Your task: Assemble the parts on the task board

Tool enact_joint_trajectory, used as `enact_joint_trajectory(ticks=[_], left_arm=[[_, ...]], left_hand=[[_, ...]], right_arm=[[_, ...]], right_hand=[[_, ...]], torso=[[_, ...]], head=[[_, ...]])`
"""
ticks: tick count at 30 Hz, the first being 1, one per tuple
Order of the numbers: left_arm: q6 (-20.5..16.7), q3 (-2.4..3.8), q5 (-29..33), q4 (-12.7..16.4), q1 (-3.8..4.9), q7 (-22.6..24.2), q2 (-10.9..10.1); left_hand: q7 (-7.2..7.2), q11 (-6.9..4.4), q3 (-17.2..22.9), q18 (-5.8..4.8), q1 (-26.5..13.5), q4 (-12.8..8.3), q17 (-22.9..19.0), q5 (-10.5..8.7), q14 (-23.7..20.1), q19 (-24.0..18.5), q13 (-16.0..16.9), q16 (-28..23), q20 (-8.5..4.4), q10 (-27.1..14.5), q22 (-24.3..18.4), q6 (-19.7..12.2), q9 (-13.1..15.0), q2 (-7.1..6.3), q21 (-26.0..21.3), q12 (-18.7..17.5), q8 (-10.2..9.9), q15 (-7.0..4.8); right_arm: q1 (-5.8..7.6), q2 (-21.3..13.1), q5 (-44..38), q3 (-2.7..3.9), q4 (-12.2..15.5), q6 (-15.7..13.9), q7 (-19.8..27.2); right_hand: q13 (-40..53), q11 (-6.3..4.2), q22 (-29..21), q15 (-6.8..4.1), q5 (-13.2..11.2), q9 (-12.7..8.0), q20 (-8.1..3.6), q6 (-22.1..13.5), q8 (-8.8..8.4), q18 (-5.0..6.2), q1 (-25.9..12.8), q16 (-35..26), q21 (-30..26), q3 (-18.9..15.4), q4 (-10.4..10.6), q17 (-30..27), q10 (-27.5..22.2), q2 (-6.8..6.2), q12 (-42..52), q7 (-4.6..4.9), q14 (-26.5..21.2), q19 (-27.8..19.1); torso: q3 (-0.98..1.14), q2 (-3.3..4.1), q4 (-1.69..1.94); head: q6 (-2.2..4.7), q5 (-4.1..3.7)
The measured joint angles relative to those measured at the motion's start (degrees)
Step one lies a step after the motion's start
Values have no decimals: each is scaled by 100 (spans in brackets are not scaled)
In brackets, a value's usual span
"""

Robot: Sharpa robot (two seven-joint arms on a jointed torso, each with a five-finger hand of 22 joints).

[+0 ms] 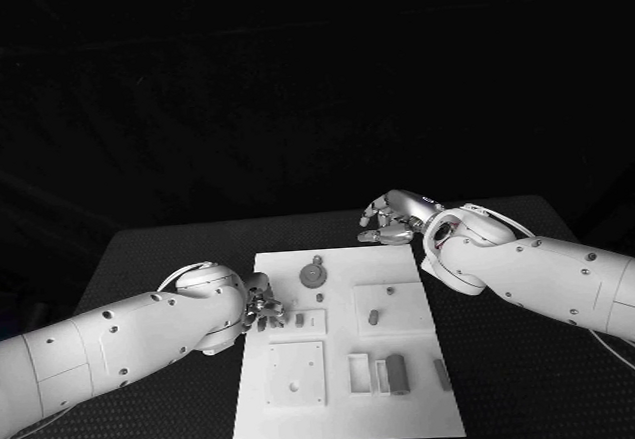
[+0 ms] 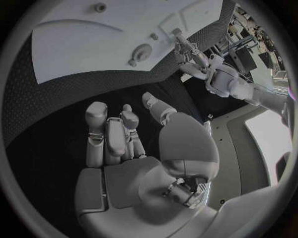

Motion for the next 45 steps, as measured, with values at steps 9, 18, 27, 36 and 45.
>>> enact_joint_trajectory(ticks=[9, 18, 27, 36, 45], left_arm=[[-3, -2, 18, -15, -1, -6, -2], [-4, -2, 36, -15, -1, -10, 0], [-23, -2, 45, -16, -1, -10, 0], [-25, -2, 48, -39, -1, -10, -5], [-24, -2, 48, -43, -1, -10, -2]], left_hand=[[-203, -4, -56, 0, -210, 126, -6, -96, -1, 0, -13, 2, 0, -1, 0, 352, -18, -206, 0, 22, -1, 0], [-149, -9, -66, 1, -291, 223, -8, -117, -2, 0, -19, 2, 0, -7, 0, 620, -18, -286, 0, 26, 0, 0], [-102, -9, -132, 0, -421, 352, -11, -161, -24, 0, -20, 24, 1, -6, -1, 676, 7, -476, 0, 53, 0, -18], [-102, -10, -92, 1, -329, 312, -11, -161, -32, 0, -19, 46, 1, -5, -1, 675, 32, -431, 22, 76, 0, -10], [-103, -31, 19, 0, -26, -40, -11, 48, -21, 0, -19, 46, 2, -25, -1, 675, 39, -211, 45, 82, 0, -20]], right_arm=[[0, -2, 0, 0, 1, 1, -2], [0, -2, 0, 0, 2, 3, -3], [0, -1, 0, 0, 1, 4, -4], [-1, -2, 0, 0, 1, 6, -4], [-1, -2, 0, 0, 0, 7, -4]], right_hand=[[0, -17, 0, 8, 0, -1, 0, 0, 0, 0, 0, 0, 0, 0, 0, 0, -15, 0, 0, 0, 8, 16], [1, -22, 0, 9, 0, -1, 1, 0, 0, 0, 0, 0, 0, 0, 0, 0, -19, 0, 0, 0, 9, 16], [1, -30, 0, 10, 0, -1, 2, 0, 0, 0, 0, 0, 0, 0, 0, 0, -10, 0, 0, 0, 11, 16], [1, -30, 0, -3, 0, -1, 6, 0, 0, 0, 0, 0, 0, 0, 0, 0, -10, 0, 0, 0, -3, 16], [1, -30, 0, -3, 0, 4, 2, 0, 0, 0, 0, 0, 0, 0, 0, 0, -10, 0, 0, 0, -3, -7]], torso=[[-1, 1, -2], [-3, 1, 1], [-3, 1, 1], [-2, -1, 1], [-2, -1, 0]], head=[[0, -8], [-2, -4], [0, -4], [-4, -7], [-12, -9]])
